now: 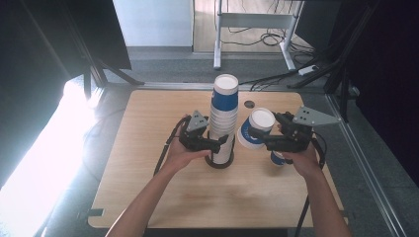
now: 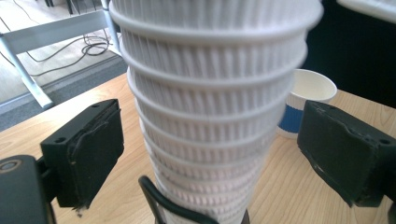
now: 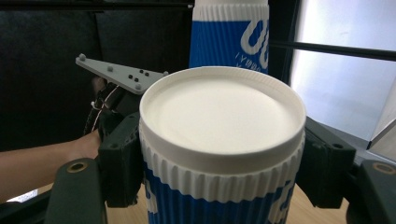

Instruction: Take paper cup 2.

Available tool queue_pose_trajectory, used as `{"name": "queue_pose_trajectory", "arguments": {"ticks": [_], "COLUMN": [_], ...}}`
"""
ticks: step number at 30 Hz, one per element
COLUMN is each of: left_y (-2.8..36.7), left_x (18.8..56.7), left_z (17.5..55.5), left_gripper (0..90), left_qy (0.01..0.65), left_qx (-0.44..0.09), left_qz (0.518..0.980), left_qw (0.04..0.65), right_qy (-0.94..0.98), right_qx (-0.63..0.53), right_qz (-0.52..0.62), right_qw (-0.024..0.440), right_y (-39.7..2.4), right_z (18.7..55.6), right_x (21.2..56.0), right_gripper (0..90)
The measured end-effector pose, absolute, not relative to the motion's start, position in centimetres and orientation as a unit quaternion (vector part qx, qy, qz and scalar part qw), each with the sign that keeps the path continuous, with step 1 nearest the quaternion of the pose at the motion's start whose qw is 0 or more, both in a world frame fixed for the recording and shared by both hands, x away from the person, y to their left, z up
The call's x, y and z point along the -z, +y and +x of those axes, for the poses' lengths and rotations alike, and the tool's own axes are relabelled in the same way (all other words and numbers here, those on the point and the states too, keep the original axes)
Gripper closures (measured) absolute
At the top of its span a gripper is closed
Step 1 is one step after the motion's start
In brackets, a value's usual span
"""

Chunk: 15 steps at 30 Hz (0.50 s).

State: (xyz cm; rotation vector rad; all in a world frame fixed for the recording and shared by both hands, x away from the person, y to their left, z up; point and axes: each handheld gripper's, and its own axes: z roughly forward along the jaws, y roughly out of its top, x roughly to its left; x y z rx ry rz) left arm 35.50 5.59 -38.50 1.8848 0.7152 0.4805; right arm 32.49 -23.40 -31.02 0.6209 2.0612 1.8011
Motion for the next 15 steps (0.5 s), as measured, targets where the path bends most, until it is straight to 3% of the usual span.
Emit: {"name": "queue_pose_trajectory", "arguments": {"ticks": [15], "left_y": [8.6], "left_x": [40.6], "left_z": [32.4], "left_gripper": [9.9], "left_qy": [0.300], "left_qx": [-0.200], "left_qz": [0.773], "left_qw": [0.522], "right_qy": [0.730], "right_qx": [-0.630], "right_qz": [0.218], "right_qw": [0.151], "right_y": [-22.6], "right_z": [31.6], "right_x": [34.7], "right_gripper": [27.3]}}
